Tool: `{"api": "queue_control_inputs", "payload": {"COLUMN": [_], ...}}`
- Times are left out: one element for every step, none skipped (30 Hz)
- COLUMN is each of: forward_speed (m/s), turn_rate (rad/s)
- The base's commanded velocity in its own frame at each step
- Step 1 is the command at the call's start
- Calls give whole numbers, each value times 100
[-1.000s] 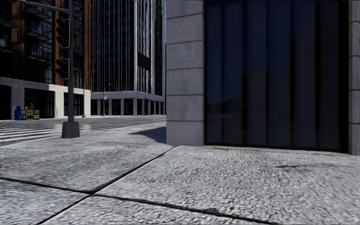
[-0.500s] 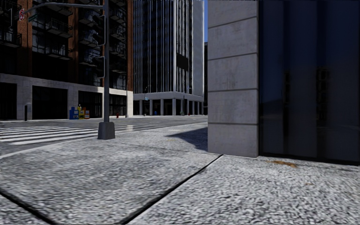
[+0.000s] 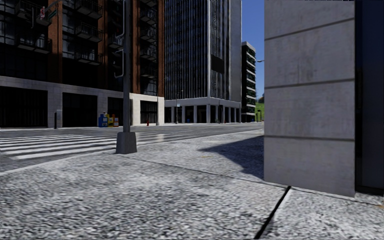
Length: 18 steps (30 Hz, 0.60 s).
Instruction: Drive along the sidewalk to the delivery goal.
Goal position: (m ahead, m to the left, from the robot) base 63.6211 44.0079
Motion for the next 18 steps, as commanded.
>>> {"api": "queue_control_inputs", "payload": {"forward_speed": [200, 200, 200, 200, 200, 200, 200, 200, 200, 200, 200, 200, 200, 200, 200, 200, 200, 200], "turn_rate": [0, 0, 0, 0, 0, 0, 0, 0, 0, 0, 11, 19, 22, 22, 23, 24, 25, 25]}}
